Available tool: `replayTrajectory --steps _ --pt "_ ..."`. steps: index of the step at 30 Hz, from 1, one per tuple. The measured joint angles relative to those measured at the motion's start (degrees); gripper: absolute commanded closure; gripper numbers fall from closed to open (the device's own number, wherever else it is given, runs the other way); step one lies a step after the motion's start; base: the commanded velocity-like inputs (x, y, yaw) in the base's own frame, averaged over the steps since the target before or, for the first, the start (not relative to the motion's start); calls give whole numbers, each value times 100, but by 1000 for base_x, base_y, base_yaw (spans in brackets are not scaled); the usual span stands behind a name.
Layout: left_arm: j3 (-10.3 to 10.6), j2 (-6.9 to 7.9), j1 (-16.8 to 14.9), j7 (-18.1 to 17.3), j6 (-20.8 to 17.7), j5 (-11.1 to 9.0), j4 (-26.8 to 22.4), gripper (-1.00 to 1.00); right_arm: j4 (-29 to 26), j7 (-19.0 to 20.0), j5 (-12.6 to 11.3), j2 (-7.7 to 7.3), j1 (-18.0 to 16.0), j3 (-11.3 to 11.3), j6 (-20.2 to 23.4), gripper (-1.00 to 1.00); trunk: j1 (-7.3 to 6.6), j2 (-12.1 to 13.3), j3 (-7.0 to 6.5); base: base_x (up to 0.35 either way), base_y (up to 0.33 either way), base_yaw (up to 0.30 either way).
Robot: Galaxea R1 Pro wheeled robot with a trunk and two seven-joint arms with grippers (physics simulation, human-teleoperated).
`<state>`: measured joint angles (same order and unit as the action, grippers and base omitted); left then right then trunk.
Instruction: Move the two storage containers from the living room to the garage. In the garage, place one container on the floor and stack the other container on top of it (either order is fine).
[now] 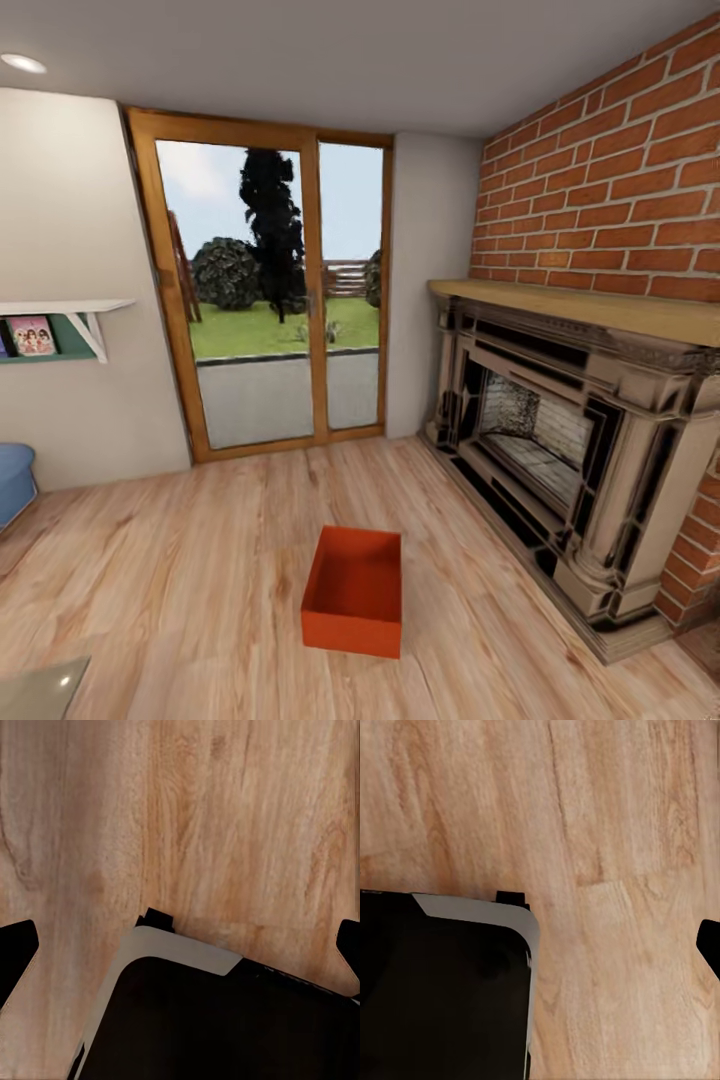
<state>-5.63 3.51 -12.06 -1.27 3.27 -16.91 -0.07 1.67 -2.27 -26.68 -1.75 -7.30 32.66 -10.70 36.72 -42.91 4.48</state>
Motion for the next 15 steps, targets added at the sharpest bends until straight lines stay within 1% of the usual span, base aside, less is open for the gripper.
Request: replayTrajectory --steps 2,4,15 --pt "0 0 -2 0 0 0 1 -100 0 0 0 2 0 -1 0 -100 0 0 0 326 134 -230" --pt "0 0 -2 0 0 0 -2 -100 0 0 -8 3 0 -1 1 -100 0 0 0 326 150 -115" --pt "0 0 -1 0 0 -1 0 -100 0 9 -12 4 -1 -4 20 -100 0 0 0 322 169 -9"
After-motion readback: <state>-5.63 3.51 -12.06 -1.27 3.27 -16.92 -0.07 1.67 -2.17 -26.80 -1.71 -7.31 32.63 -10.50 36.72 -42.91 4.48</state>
